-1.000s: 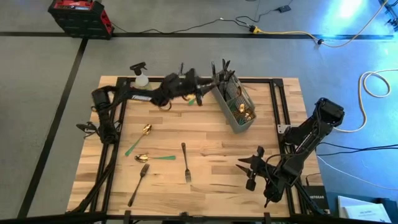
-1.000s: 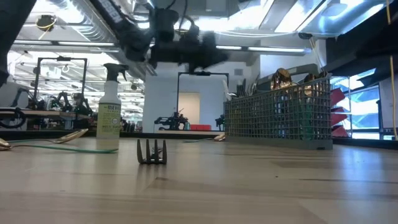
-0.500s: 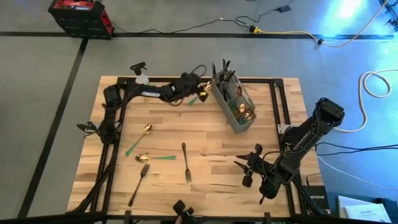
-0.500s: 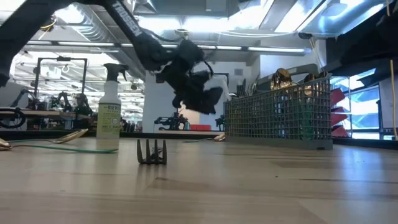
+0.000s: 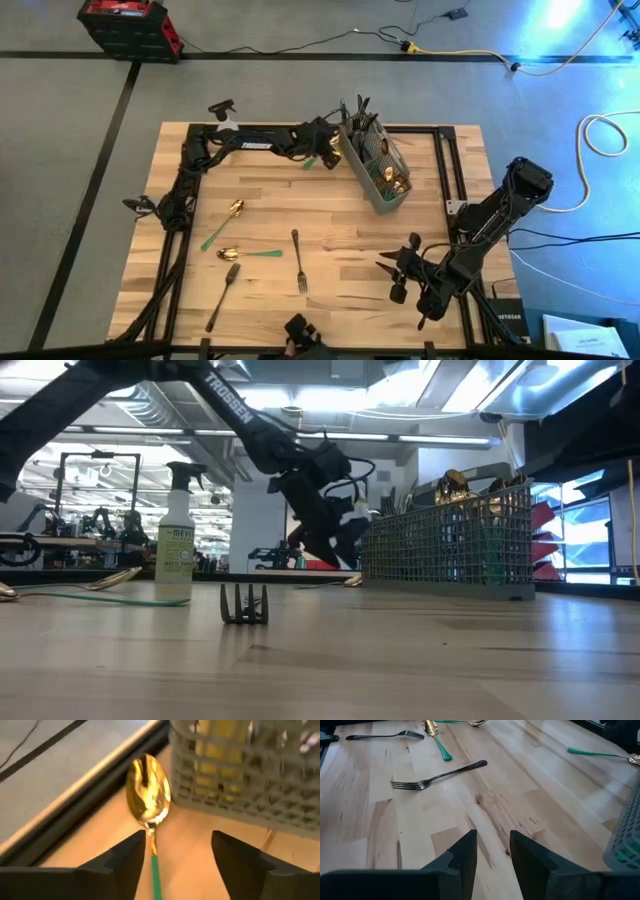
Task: Sort silverware
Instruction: Put the green spoon into the silverware basket
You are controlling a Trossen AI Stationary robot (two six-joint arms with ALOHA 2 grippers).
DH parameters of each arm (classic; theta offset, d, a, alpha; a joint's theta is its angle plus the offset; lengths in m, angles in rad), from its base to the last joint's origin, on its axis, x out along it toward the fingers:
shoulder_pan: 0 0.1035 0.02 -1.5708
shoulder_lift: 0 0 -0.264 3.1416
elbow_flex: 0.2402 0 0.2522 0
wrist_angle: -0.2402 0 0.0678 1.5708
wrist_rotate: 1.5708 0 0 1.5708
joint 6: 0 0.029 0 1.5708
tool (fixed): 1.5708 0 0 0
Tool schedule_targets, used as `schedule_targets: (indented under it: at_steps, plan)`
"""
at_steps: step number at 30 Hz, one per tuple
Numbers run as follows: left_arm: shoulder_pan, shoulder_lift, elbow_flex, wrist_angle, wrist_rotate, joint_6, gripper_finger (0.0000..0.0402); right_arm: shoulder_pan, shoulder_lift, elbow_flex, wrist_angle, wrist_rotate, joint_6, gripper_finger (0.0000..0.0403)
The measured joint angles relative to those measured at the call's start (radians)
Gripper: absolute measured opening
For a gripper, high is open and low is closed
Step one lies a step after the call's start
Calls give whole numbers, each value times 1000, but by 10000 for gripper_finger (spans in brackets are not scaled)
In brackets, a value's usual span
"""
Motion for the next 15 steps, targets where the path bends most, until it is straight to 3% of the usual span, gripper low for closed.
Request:
schedule_targets:
  at_steps: [3, 15]
  plan:
    - [20, 8, -1, -27, 78, 3, 238, 0, 0, 0, -1, 0, 0, 99]
    - [20, 40, -3, -46, 98, 26, 237, 0, 0, 0, -1, 6, -1, 99]
